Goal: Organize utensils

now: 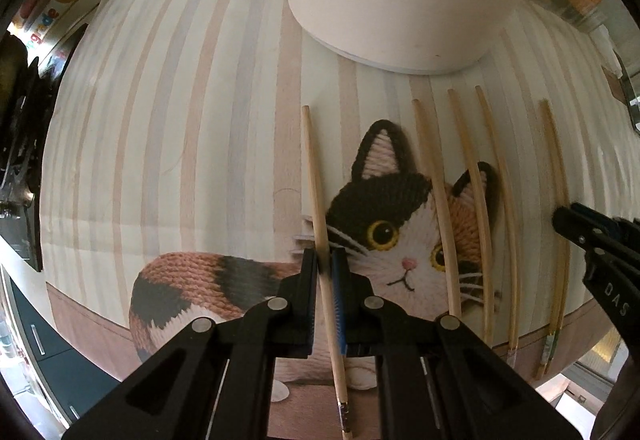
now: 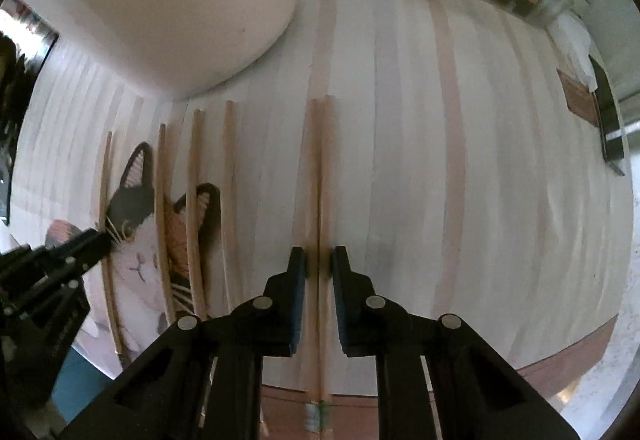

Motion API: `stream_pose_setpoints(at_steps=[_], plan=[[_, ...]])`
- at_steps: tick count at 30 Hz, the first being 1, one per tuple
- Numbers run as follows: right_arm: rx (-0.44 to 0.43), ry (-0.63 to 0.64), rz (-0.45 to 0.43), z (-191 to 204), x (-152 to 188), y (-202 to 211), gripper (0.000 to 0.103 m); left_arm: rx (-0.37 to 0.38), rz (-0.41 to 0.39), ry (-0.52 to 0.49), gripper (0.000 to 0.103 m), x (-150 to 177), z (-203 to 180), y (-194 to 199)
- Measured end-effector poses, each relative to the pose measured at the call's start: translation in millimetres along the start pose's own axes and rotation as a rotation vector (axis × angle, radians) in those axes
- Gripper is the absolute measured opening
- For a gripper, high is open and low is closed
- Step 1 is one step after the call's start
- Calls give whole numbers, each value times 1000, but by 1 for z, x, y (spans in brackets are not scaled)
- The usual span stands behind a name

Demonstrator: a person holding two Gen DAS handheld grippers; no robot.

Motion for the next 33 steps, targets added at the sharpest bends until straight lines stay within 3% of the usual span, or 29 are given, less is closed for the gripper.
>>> stream_pose_setpoints(at_steps=[5,9,12,13,15,22,29,33], plan=[[13,-83,27,-24,15,-5,14,12,-3,8,6,-6,9,0],[-87,-168,52,-49,29,-7,14,11,-3,4,6,-7,12,3],[-227,-270,68,-69,31,-11,15,7,-5,0,6,-6,10,2],[-286,-316,68,-76,31,-11,17,6,-5,0,6,-6,10,2],[-306,-352,49,-84,29,-8,24,3,-6,-2,6,-5,10,1],[-240,-308,52,-65,36,0,25,0,-10,-7,6,-6,5,1],[-41,-145,39,-31,27,3,25,-11,-16,-9,6,-6,4,1],[61,-70,34,-7,22,0,10,-3,-16,-7,6,-5,5,2]])
Point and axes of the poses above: each gripper's, at about its wrist camera, not at the fingertips, and y roughly against the way its jaws point, z to its left, x to its underside, the point moved 4 cm from there along -y, roughly the way its jaws point, and after that the axes turned 2 degrees about x, right-handed, at the moved point
